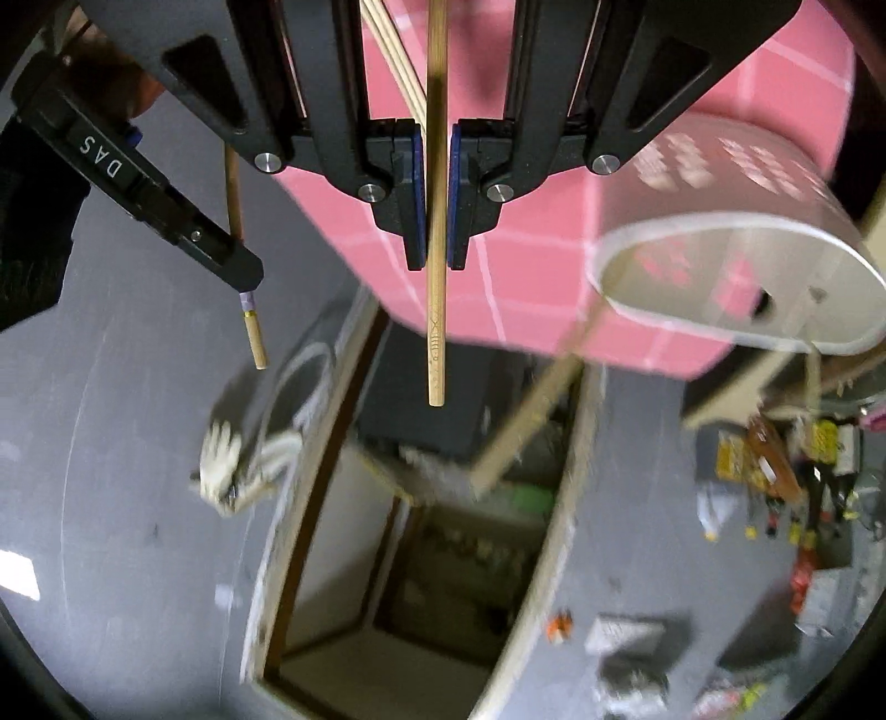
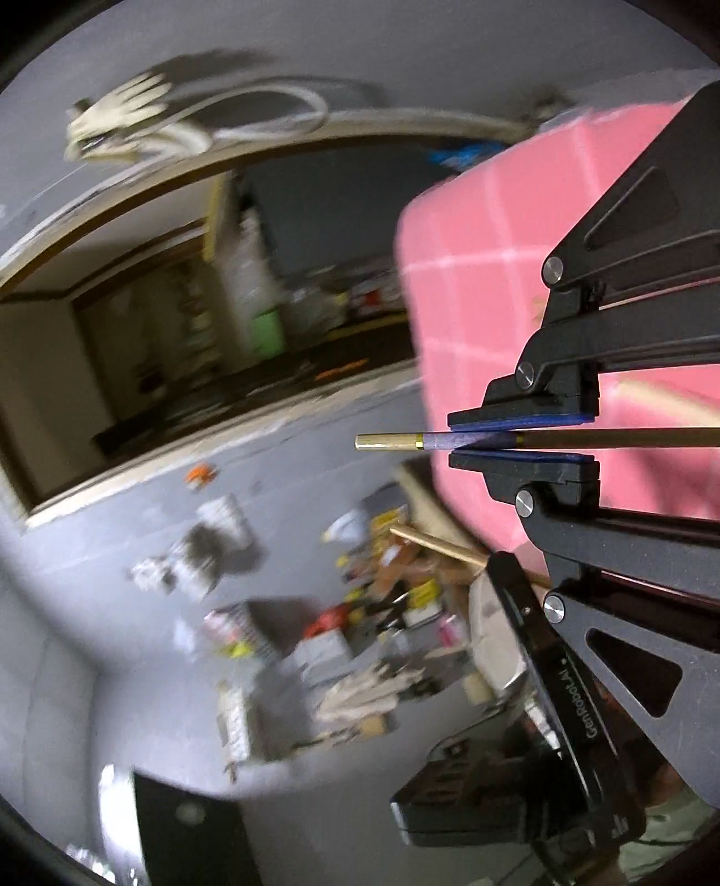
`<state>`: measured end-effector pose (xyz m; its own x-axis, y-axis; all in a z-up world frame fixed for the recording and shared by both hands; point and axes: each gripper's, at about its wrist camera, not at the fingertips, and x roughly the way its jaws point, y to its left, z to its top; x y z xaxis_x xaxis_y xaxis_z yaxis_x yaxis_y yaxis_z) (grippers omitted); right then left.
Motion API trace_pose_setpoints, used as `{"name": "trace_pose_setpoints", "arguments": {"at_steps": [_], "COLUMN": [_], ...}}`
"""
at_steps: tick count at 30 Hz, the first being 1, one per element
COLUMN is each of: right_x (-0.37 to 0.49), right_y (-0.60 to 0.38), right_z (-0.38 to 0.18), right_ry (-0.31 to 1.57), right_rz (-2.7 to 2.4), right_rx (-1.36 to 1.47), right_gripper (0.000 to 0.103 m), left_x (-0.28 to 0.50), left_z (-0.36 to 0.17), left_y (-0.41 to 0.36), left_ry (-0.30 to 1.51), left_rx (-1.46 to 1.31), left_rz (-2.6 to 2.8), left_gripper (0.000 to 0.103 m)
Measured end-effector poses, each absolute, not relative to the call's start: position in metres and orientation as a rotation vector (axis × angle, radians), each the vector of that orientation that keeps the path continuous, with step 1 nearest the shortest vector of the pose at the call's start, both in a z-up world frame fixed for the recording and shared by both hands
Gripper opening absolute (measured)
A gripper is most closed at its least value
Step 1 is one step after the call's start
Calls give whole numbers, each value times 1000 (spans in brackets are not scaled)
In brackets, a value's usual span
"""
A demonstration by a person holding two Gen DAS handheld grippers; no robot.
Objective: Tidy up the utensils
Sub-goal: 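Close the left tool on one chopstick while the right tool grasps a purple-banded chopstick, then lift the left tool's chopstick toward the basket while the right tool carries its chopstick there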
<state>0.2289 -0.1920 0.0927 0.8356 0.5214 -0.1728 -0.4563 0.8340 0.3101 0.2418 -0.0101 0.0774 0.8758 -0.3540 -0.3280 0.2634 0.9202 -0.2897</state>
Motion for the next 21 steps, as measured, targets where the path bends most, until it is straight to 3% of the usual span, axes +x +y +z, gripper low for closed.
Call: {"name": "trace_pose_setpoints", "arguments": {"at_steps": [9,21], "right_x": [234,258], "right_y": [-132,-82], "right_z": [140,157], "right_ry": [-2,-254], "right_rz": [641,632], "right_rx": [315,404], "right_gripper": [5,5], "left_x": [231,241], "left_z": [132,150], "left_y": [60,185], "left_ry": [194,0], "left_rx": [-288,-421], "left_rz": [-208,-5], "left_gripper": [5,5]}}
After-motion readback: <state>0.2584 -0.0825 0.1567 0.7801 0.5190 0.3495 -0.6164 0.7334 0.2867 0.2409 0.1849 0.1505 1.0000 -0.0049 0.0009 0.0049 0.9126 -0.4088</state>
